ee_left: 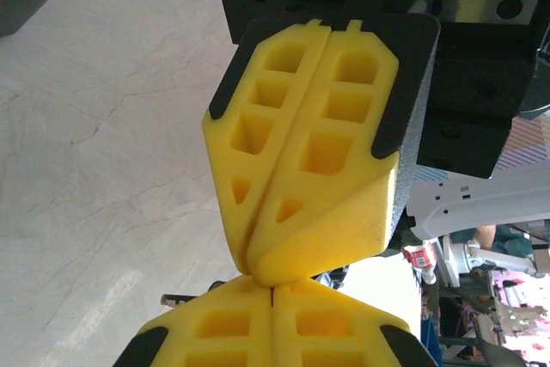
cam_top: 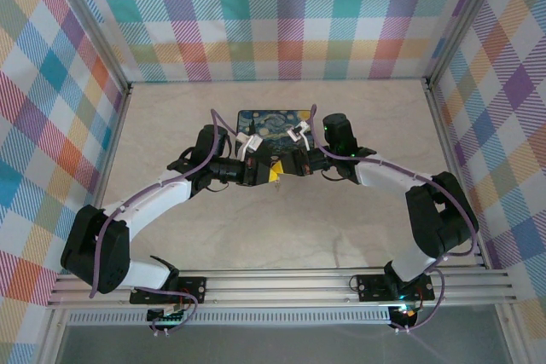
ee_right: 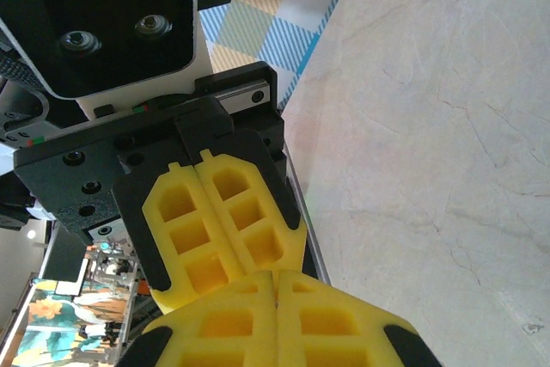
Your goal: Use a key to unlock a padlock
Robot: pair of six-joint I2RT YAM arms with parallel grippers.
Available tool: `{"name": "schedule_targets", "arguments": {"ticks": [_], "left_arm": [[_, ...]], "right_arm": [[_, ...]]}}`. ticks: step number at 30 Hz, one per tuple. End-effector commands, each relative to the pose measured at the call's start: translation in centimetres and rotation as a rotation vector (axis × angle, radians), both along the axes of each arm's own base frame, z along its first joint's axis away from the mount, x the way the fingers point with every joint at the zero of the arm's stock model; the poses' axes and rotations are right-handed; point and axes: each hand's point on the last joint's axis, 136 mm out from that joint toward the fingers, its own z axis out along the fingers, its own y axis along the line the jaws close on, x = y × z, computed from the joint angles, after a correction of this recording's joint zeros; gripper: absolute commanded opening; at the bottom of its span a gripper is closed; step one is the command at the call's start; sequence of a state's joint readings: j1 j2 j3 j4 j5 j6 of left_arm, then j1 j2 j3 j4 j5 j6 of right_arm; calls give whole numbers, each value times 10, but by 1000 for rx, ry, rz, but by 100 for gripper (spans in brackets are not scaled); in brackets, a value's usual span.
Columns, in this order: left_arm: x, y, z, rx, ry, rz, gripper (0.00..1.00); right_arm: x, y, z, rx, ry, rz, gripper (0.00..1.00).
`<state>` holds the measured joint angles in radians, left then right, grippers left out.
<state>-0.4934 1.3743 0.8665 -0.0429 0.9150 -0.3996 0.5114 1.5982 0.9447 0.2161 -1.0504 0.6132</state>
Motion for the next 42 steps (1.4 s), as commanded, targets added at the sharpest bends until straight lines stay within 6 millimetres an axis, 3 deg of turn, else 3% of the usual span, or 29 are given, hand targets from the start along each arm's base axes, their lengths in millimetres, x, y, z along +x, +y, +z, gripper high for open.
{"name": "schedule_targets", "arguments": {"ticks": [1, 6, 10, 13, 23, 29, 42], "left_arm": [[0, -1, -6, 10, 10, 2, 0], [9, 1, -14, 25, 18, 57, 0], [19, 4, -9, 22, -10, 118, 0], [28, 7, -4, 14, -26, 155, 0], [58, 15, 25, -63, -81, 302, 0], [69, 17, 40, -102, -101, 361, 0], [77, 21, 47, -96, -102, 414, 0]], "right_arm": [[5, 10, 11, 16, -61, 0, 0], [13, 6, 4, -28, -49, -62, 13], [18, -2, 7, -40, -56, -121, 19], [26, -12, 13, -53, -58, -204, 29], [49, -38, 23, -34, 85, -514, 28], [42, -30, 27, 31, 202, -495, 30], [38, -6, 26, 57, 295, -459, 34]]}}
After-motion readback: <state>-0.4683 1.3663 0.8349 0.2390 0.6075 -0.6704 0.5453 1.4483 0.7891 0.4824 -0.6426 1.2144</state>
